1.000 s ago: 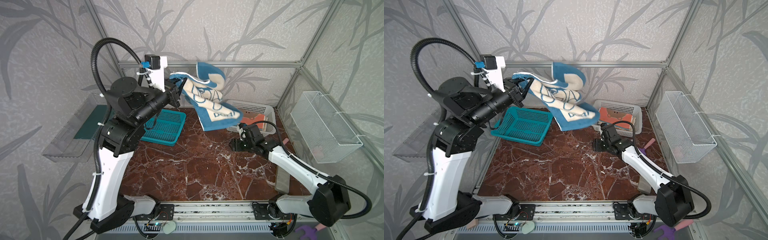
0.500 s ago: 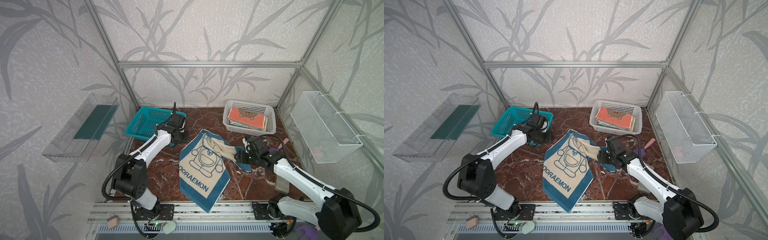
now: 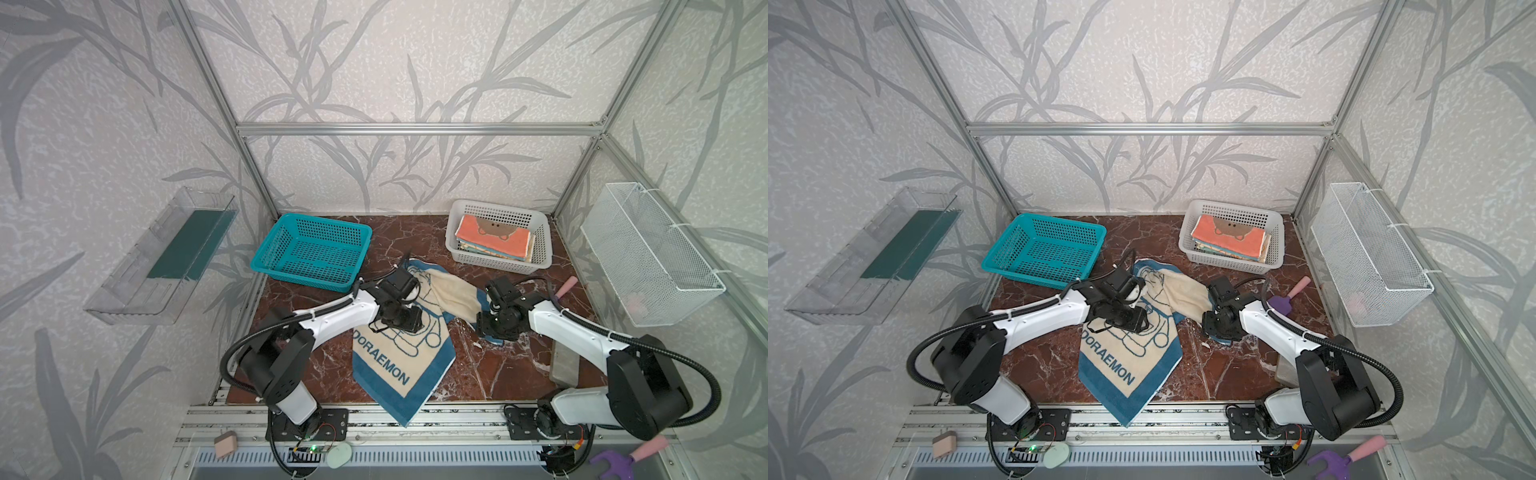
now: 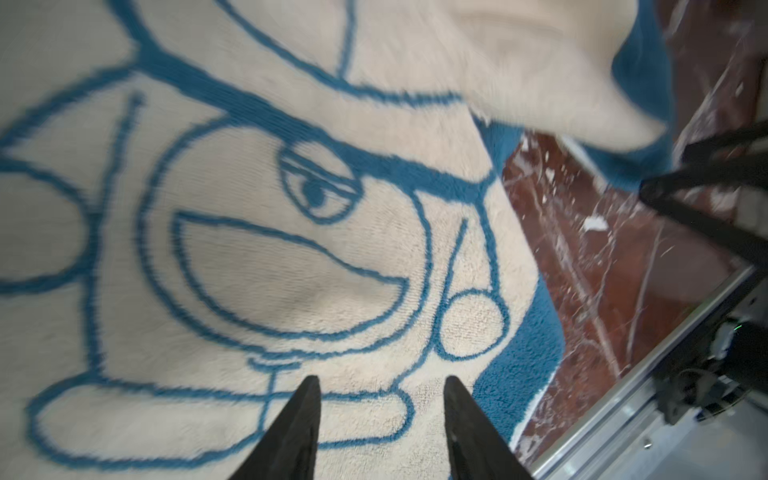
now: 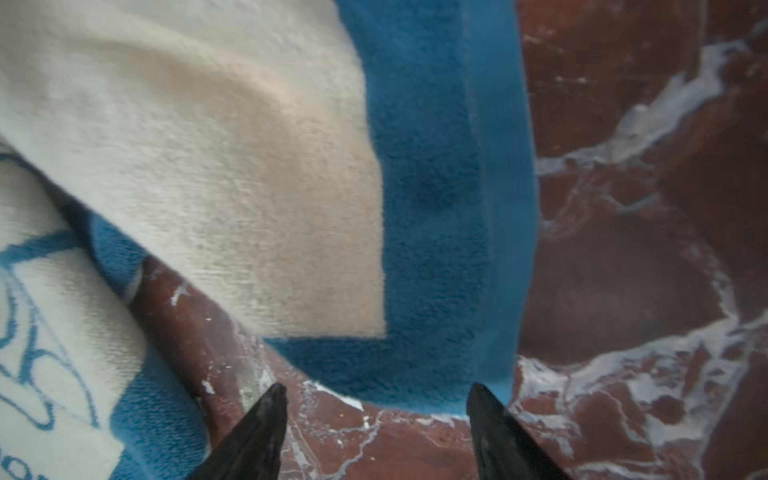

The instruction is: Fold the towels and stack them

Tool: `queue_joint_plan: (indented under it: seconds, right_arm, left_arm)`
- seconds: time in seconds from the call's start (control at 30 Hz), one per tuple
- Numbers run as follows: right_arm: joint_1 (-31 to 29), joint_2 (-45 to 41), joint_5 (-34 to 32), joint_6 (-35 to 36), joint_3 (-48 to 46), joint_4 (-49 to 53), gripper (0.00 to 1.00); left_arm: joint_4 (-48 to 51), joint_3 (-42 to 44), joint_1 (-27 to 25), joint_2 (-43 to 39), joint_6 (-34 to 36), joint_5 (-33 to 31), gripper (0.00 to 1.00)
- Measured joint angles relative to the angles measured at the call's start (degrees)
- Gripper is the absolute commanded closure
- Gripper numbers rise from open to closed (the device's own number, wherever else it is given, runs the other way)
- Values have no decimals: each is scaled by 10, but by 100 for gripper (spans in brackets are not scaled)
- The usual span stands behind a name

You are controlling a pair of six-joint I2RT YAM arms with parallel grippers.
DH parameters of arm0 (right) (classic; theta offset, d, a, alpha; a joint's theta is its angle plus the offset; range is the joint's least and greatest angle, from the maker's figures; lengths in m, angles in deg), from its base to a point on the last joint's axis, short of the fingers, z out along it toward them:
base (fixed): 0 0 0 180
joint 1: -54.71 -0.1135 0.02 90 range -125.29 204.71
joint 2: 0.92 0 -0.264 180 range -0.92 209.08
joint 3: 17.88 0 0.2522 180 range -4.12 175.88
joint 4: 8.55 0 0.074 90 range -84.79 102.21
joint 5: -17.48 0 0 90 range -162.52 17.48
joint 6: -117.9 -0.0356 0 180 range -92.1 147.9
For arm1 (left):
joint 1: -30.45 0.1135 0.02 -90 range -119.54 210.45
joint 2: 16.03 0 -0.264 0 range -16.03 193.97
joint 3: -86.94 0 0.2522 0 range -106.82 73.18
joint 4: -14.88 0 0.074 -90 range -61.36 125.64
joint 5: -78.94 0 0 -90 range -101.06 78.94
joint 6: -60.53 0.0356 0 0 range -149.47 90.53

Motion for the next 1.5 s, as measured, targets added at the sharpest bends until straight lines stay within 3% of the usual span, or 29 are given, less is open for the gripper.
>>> queue_joint_plan:
  seconds: [0.23,0.3,0.37,0.43,0.53,0.73,0.9,1.0,1.13,1.3,1.4,1.5]
  right_arm:
    - [12,38,-23,4,-7,7,34]
    - [12,66,-29,9,-3,7,48]
    - [13,80,-33,17,9,5,74]
    - [14,94,-34,25,23,2,89]
    - [15,117,-37,42,52,5,100]
    - [14,114,-47,94,173,35,100]
    - [-4,50,-44,135,288,40,100]
    - [-44,3,-42,167,343,41,100]
    - [-151,-37,-21,215,388,39,100]
    - [-276,-41,74,230,294,-12,100]
    - [-292,-15,106,207,178,-31,100]
    - [-290,0,100,187,74,-28,90]
  left_arm:
    - [-15,-59,-73,104,9,-18,46]
    - [-25,-71,-76,116,8,-29,56]
    - [-31,-81,-76,126,10,-42,81]
    - [-34,-84,-76,132,10,-60,100]
    - [-33,-84,-71,129,10,-80,100]
    - [-47,-84,-43,71,19,-111,100]
    - [-120,-83,-4,-30,24,-130,100]
    - [-175,-76,11,-98,28,-156,100]
    - [-222,-35,33,-194,28,-199,99]
    - [-223,45,91,-279,15,-243,91]
    - [-198,78,123,-290,3,-247,84]
    - [-160,89,131,-282,-5,-239,77]
